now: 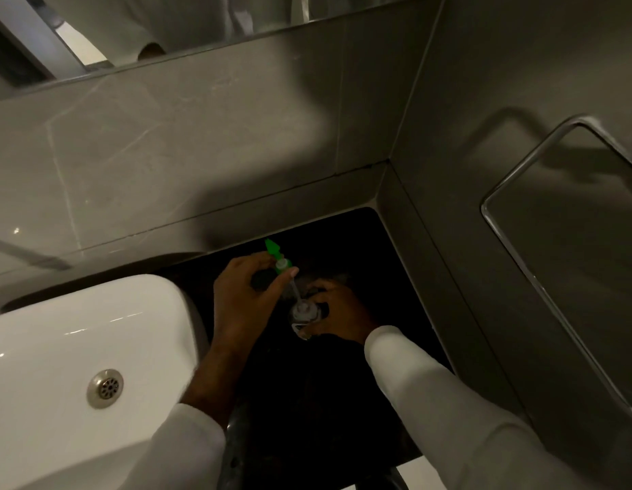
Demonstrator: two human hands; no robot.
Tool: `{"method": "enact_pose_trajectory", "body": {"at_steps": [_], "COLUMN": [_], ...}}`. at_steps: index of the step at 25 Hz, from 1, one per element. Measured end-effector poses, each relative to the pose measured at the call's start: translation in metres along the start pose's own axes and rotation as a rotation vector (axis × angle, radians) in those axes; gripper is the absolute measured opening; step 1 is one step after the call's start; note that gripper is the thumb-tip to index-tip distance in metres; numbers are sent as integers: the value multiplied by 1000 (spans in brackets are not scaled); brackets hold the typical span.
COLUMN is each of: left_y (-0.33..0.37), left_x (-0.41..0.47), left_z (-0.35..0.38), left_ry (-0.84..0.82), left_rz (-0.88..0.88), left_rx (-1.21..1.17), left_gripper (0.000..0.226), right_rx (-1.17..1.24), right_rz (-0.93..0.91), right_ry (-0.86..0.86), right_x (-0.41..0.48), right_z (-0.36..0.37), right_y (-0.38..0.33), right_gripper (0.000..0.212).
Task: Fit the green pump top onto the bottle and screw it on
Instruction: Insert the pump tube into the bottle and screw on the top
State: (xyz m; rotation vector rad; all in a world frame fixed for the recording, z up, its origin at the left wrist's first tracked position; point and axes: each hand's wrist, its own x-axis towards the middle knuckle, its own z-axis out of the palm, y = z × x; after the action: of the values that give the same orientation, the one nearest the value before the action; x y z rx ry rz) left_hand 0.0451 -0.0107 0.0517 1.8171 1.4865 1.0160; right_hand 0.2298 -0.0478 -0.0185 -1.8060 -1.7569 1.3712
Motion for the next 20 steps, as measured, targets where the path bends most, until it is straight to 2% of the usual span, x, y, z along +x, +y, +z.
{"method": "enact_pose_trajectory", "body": {"at_steps": [5,10,12,14,16,18,20], "left_y": [-21,-45,-46,-43,-38,-35,-37], "left_x": [-16,-28,-31,-31,-33,-36,-39], "left_z": [14,23,27,31,32,34,33], "left_ry": [-217,-426,-409,-361,-316,-293,-306], "left_rz": [93,-5,36,71,-32,-123,-102], "left_rx": [68,42,8,14,59,111,104], "left_gripper": [37,35,37,34,36,39,45], "right_rx": [-10,-77,-47,23,78,35,-11], "right_rz": [-13,13,51,116,169,177,142], "right_ry": [8,48,60,74,71,63,73], "right_x": [3,0,-2,-2,0,1,0], "right_z": [1,-2,-2,-2,-2,-1,0], "right_y": [4,2,-2,-6,-9,-8,-5], "right_gripper": [58,59,67,84,96,97,89]}}
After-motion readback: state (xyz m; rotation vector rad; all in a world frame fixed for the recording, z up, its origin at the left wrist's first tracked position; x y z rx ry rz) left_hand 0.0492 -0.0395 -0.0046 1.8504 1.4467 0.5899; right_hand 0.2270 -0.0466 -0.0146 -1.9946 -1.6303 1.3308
